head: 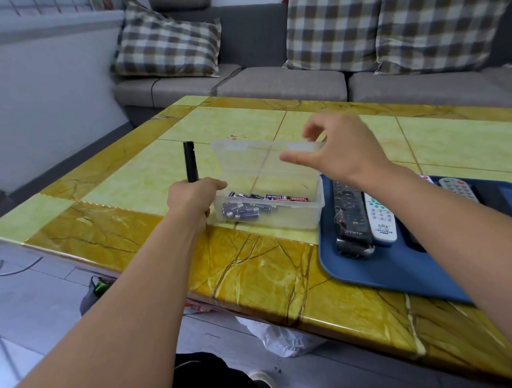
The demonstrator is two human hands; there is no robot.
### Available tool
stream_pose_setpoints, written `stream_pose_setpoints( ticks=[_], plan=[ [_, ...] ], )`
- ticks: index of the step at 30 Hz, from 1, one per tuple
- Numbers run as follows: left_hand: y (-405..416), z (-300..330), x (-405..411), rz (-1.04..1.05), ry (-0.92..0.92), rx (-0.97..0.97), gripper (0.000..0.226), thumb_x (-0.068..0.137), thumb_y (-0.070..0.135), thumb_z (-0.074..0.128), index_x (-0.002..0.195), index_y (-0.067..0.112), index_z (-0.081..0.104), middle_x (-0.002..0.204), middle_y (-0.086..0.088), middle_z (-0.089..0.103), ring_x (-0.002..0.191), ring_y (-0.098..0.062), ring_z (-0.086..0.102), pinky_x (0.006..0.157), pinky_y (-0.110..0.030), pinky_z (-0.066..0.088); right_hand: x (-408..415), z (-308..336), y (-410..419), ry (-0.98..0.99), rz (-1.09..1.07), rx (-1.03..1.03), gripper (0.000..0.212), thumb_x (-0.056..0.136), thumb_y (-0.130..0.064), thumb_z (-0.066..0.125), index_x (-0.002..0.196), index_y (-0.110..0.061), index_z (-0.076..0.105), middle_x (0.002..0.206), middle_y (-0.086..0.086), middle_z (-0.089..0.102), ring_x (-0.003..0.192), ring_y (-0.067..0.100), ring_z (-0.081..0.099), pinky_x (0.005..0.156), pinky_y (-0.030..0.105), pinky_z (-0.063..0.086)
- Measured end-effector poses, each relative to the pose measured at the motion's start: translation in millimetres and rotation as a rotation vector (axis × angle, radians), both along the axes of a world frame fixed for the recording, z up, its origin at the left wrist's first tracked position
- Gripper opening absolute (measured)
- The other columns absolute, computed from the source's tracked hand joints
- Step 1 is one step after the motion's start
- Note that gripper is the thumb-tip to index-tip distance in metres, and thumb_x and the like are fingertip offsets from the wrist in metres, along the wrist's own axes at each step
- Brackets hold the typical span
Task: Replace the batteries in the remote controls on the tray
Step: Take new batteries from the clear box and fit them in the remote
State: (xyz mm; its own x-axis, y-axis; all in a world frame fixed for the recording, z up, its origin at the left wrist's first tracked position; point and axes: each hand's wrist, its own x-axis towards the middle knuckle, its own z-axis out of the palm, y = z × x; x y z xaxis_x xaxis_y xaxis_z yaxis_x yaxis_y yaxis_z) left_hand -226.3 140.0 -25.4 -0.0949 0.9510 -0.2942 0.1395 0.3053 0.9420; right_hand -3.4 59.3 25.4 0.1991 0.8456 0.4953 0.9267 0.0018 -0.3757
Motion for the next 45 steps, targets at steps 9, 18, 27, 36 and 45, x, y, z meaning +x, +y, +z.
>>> stream_pose_setpoints(
  ticks=[9, 18, 27, 36, 45],
  plan=[
    [-1, 5, 5, -0.179, 0.383, 0.420, 0.039, 0.082, -0.012, 0.052, 0.093, 0.022, 0.068, 0.087, 0.000, 0.066, 0.076, -0.020, 0.062, 0.058, -0.027, 0.046, -16, -17, -3, 0.179, -0.096, 0.265, 0.053, 0.089, -0.042, 0.068, 0.050, -0.013, 0.047, 0.047, -0.002, 0.048, 0.045, 0.016, 0.043, 0.058, 0.031, 0.046],
    [1, 6, 5, -0.235, 0.477, 0.494, 0.051, 0.092, -0.003, 0.047, 0.131, 0.026, 0.060, 0.111, -0.010, 0.066, 0.084, -0.033, 0.067, 0.071, -0.041, 0.059, -44, -27, 21, -0.210, 0.017, -0.611, 0.014, 0.087, -0.012, 0.069, 0.095, 0.000, 0.071, 0.090, 0.014, 0.065, 0.077, 0.029, 0.064, 0.068, 0.036, 0.056],
    [0, 8, 0, -0.238, 0.291, 0.390, 0.056, 0.090, -0.006, 0.046, 0.133, 0.027, 0.060, 0.120, -0.017, 0.065, 0.059, -0.017, 0.054, 0.038, -0.015, 0.038, -58, -24, 41, -0.364, -0.027, -0.691, 0.030, 0.088, 0.002, 0.056, 0.067, -0.010, 0.039, 0.069, 0.005, 0.041, 0.055, 0.016, 0.040, 0.044, 0.027, 0.030],
    [-10, 22, 6, -0.080, 0.257, 0.352, 0.004, 0.077, 0.006, 0.067, 0.081, 0.007, 0.067, 0.069, -0.001, 0.056, 0.055, -0.019, 0.045, 0.050, -0.023, 0.037, -56, -22, 31, -0.436, -0.018, -0.653, 0.029, 0.084, 0.006, 0.054, 0.068, -0.011, 0.037, 0.075, 0.007, 0.040, 0.057, 0.018, 0.040, 0.054, 0.028, 0.036],
    [-18, 27, 13, -0.092, 0.113, 0.412, 0.034, 0.087, 0.028, 0.068, 0.094, -0.006, 0.069, 0.071, -0.009, 0.055, 0.061, -0.019, 0.042, 0.054, -0.027, 0.034, -62, -16, 28, -0.523, 0.008, -0.665, 0.011, 0.087, 0.002, 0.055, 0.087, -0.007, 0.048, 0.074, 0.004, 0.036, 0.081, 0.028, 0.048, 0.068, 0.033, 0.040]
  ],
)
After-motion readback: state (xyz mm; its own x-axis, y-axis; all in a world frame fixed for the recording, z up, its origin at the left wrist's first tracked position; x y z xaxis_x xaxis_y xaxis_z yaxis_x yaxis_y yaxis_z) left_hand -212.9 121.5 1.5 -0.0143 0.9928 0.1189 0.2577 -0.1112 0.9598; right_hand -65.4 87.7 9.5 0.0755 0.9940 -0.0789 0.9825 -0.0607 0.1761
